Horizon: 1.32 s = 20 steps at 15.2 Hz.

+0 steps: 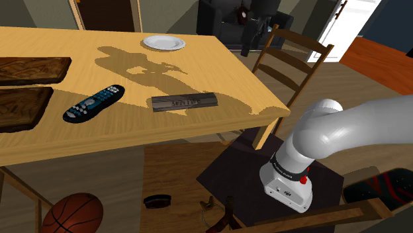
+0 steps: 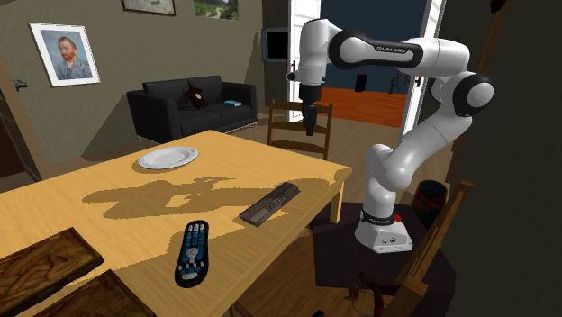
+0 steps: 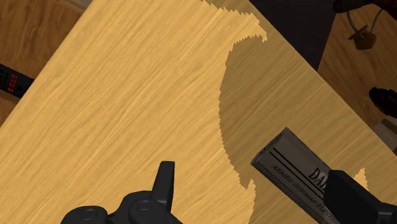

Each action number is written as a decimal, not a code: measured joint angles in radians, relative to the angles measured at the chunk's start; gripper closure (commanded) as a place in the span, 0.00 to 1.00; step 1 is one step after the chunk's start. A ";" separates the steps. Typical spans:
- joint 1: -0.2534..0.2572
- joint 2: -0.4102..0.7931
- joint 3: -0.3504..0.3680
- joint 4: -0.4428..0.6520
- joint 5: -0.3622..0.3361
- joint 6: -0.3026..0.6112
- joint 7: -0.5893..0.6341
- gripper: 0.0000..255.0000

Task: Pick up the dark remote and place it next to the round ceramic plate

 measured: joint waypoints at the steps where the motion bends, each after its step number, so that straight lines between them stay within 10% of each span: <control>1: 0.000 0.000 0.000 0.000 0.000 0.000 0.000 0.00; 20: -0.101 0.266 0.515 0.102 0.254 0.216 0.849 0.00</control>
